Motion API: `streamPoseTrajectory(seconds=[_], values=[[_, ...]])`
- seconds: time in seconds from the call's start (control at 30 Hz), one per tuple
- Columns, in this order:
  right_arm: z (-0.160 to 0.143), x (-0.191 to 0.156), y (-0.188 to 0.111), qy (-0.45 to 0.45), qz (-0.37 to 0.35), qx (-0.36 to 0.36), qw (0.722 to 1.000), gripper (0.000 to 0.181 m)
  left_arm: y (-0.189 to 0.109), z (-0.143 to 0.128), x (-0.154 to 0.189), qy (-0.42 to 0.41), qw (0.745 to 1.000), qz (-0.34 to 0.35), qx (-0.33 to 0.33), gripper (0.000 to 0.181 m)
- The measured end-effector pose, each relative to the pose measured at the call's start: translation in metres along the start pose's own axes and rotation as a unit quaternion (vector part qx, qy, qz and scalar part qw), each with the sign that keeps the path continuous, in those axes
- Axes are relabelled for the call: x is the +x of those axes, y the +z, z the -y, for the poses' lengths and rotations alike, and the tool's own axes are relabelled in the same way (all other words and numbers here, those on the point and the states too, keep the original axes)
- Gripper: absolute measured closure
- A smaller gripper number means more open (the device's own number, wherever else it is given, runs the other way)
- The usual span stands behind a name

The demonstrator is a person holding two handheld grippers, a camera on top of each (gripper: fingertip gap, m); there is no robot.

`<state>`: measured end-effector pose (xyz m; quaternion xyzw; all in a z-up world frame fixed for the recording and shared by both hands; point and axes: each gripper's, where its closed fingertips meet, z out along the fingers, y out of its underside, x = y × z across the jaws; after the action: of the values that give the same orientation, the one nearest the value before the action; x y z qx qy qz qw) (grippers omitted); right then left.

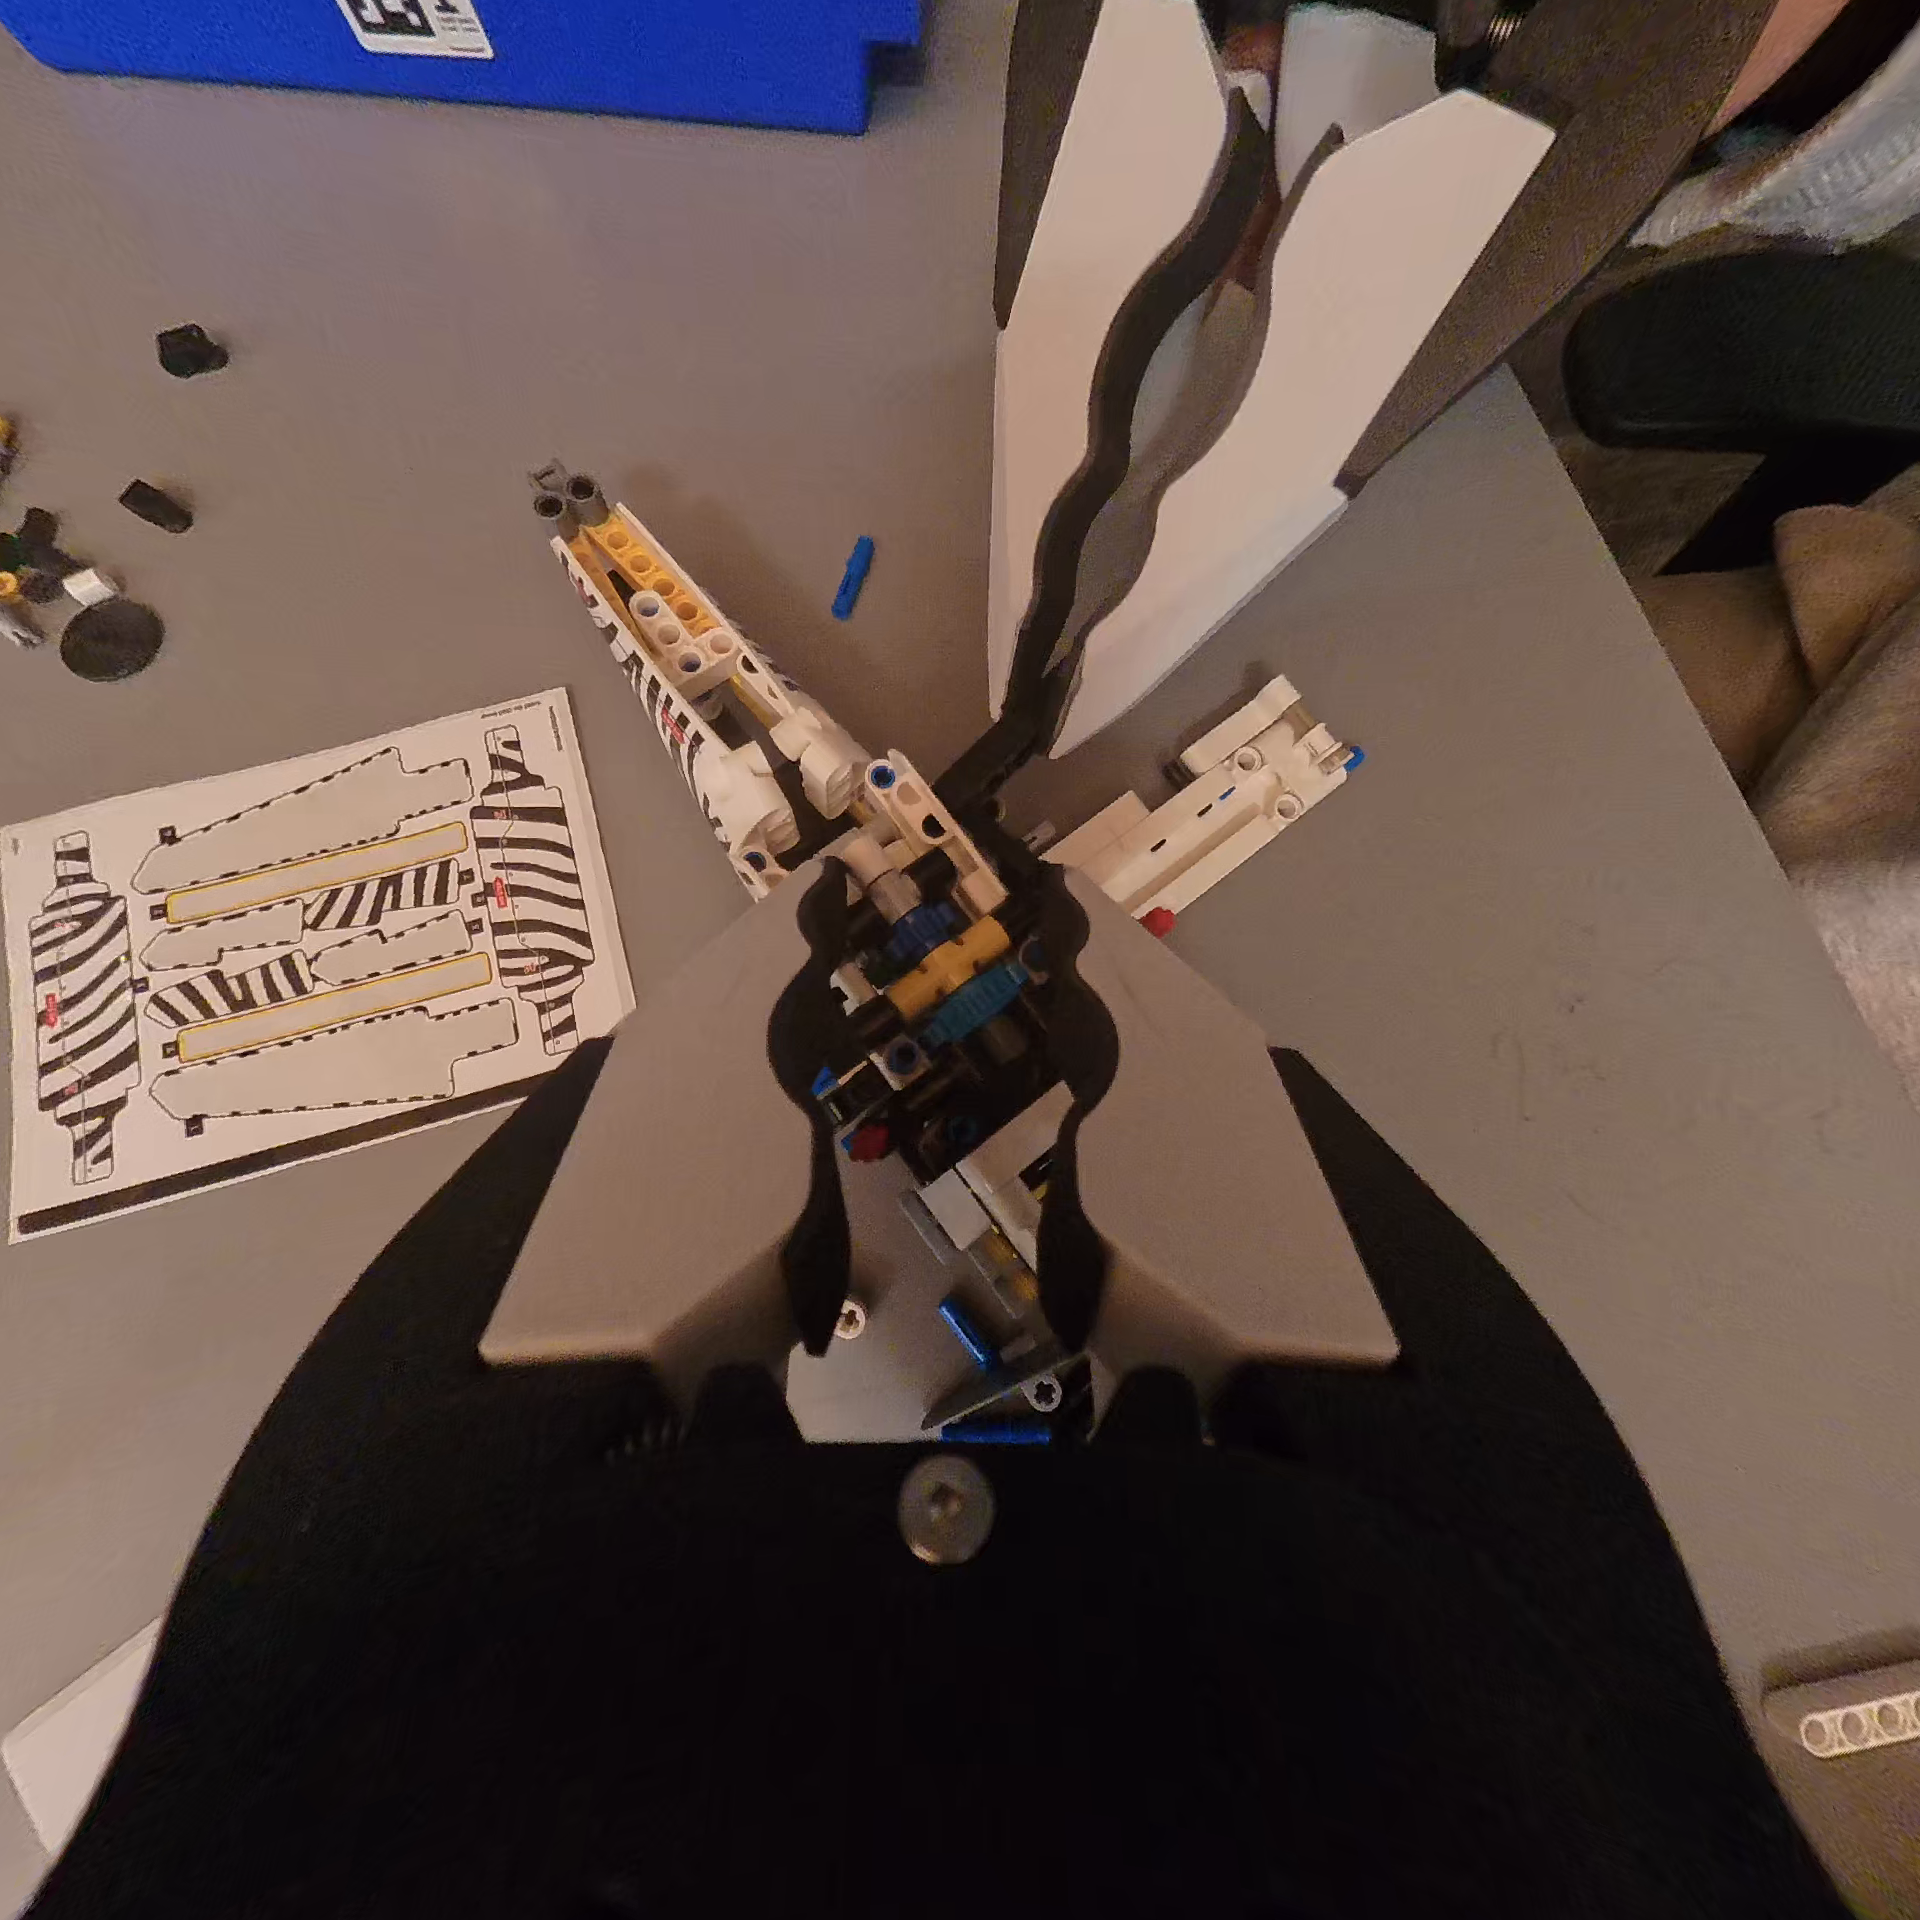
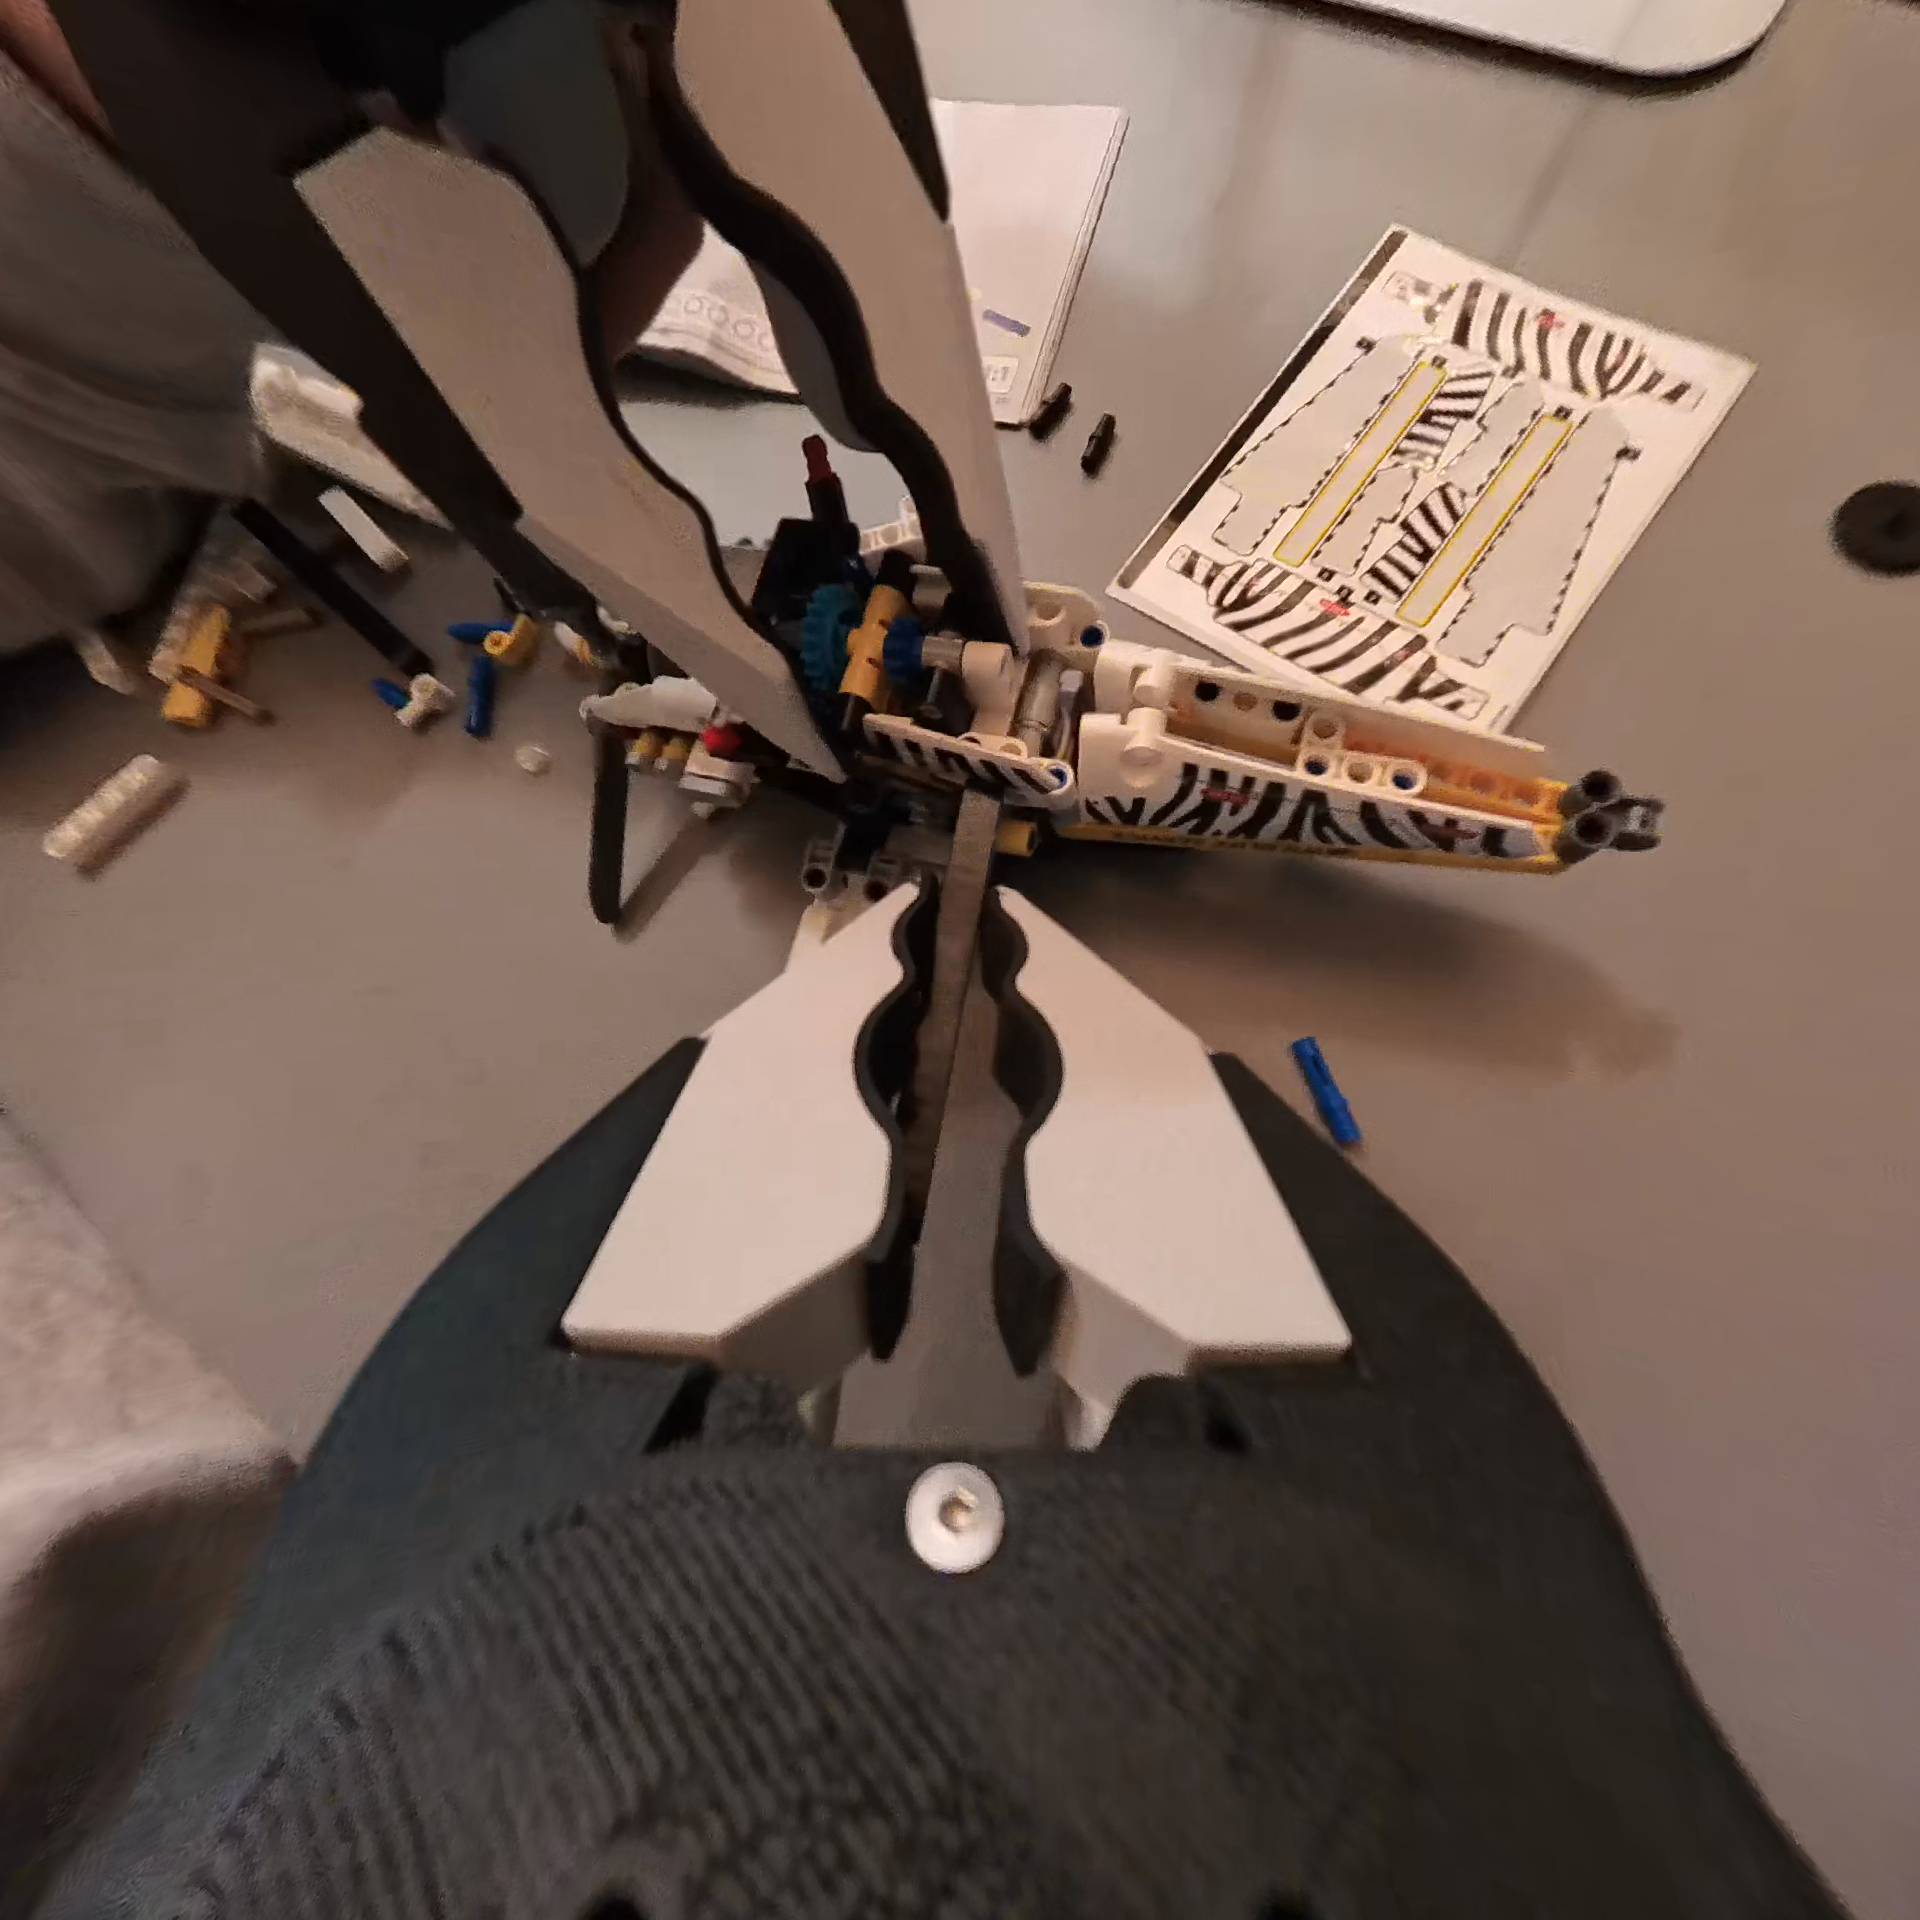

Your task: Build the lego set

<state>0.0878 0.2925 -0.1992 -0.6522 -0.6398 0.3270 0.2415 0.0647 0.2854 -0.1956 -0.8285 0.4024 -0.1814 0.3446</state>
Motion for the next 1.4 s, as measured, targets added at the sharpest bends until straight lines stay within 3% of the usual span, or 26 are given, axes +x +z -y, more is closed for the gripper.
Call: streamPoseTrajectory(seconds=[0.2,0.43,1.4], values=[[-0.0003,-0.0002,0.0,0.004,0.033,0.017,0.999,0.175,0.0001,-0.0001,0.0,0.01,1.0,0.0,0.003,0.144],[0.0003,-0.0011,0.0006,0.078,0.071,0.028,0.994,0.175,-0.0001,-0.0006,-0.0004,0.01,1.0,-0.003,0.006,0.144],[0.0012,-0.0035,0.0023,0.124,0.07,0.018,0.99,0.175,0.0005,-0.001,-0.0003,0.021,1.0,0.0,0.003,0.144]])
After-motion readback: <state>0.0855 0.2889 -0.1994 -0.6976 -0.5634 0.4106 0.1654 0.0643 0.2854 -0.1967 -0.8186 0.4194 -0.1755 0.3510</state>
